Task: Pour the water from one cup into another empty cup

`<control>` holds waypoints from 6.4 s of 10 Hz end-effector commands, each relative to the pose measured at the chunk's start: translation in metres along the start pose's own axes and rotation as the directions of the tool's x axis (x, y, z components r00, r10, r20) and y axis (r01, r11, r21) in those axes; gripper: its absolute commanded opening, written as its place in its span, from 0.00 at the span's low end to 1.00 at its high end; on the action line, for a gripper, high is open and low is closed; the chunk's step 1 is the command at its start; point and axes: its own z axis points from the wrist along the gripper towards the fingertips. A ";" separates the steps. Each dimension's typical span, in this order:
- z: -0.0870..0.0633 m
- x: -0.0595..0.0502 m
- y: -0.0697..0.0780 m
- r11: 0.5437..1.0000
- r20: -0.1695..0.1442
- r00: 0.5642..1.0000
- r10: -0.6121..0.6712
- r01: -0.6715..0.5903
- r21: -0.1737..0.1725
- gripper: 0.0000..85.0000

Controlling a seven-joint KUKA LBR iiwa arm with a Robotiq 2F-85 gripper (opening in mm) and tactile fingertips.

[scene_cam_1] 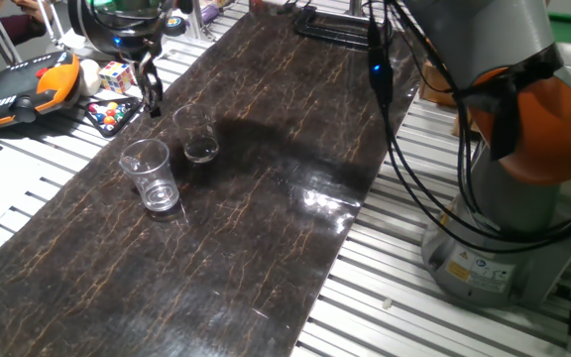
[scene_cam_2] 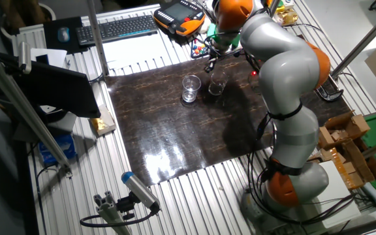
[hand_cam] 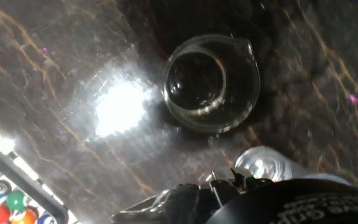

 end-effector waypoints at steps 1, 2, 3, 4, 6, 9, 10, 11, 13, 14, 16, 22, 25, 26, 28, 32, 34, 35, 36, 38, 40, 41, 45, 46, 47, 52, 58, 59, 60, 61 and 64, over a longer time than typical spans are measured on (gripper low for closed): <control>-0.001 0.002 0.000 0.994 -0.019 0.994 0.111 -0.112 -0.005 0.01; -0.001 0.003 0.001 0.992 -0.029 0.992 0.127 -0.127 -0.005 0.01; -0.001 0.002 0.001 0.989 -0.048 0.988 0.146 -0.147 -0.009 0.01; -0.001 0.003 0.001 0.984 -0.072 0.982 0.175 -0.176 -0.008 0.02; -0.001 0.003 0.002 0.960 -0.095 0.957 0.275 -0.278 -0.016 0.06; 0.001 0.006 0.004 0.935 -0.082 0.932 0.354 -0.353 0.027 0.01; 0.001 0.008 0.003 0.933 -0.074 0.930 0.359 -0.357 0.044 0.01; 0.000 0.009 0.003 0.923 -0.066 0.921 0.385 -0.382 0.050 0.01; 0.000 0.012 0.001 0.883 -0.056 0.881 0.469 -0.469 0.022 0.01; 0.000 0.013 0.000 0.864 -0.056 0.863 0.503 -0.503 0.018 0.01; -0.001 0.015 -0.001 0.848 -0.062 0.846 0.530 -0.530 0.019 0.01; 0.010 0.023 -0.004 0.847 -0.012 0.847 0.531 -0.531 0.003 0.01; 0.016 0.027 -0.004 0.847 -0.017 0.847 0.531 -0.531 -0.007 0.01; 0.015 0.028 -0.005 0.847 -0.022 0.847 0.531 -0.531 -0.010 0.01; 0.016 0.029 -0.005 0.847 -0.028 0.847 0.531 -0.531 -0.016 0.01; 0.016 0.028 -0.004 0.855 -0.032 0.855 0.518 -0.518 -0.018 0.01; 0.016 0.025 -0.001 0.908 -0.025 0.908 0.419 -0.419 -0.015 0.01; 0.015 0.024 0.002 0.940 -0.024 0.940 0.340 -0.340 -0.034 0.01; 0.015 0.023 0.004 0.964 -0.020 0.966 0.259 -0.260 -0.054 0.01; 0.018 0.025 0.006 0.998 -0.011 0.999 -0.038 0.038 -0.052 0.01; 0.024 0.027 0.011 0.963 -0.012 0.963 -0.268 0.268 -0.028 0.01; 0.025 0.027 0.012 0.920 -0.003 0.920 -0.391 0.391 -0.020 0.01; 0.024 0.027 0.016 0.578 0.024 0.578 -0.816 0.816 0.003 0.01; 0.024 0.028 0.017 0.479 0.015 0.479 -0.878 0.878 0.010 0.01; 0.025 0.028 0.017 0.397 -0.003 0.397 -0.918 0.918 0.016 0.01; 0.023 0.027 0.016 0.233 -0.019 0.233 -0.972 0.972 0.040 0.01; 0.023 0.027 0.016 -0.060 0.014 -0.061 -0.998 0.995 0.075 0.01; 0.023 0.027 0.016 -0.132 -0.003 -0.133 -0.991 0.987 0.093 0.01; 0.023 0.027 0.016 -0.214 -0.023 -0.212 -0.977 0.971 0.104 0.01; 0.023 0.027 0.016 -0.292 -0.048 -0.288 -0.956 0.952 0.098 0.01; 0.023 0.027 0.016 -0.388 -0.075 -0.383 -0.921 0.918 0.080 0.01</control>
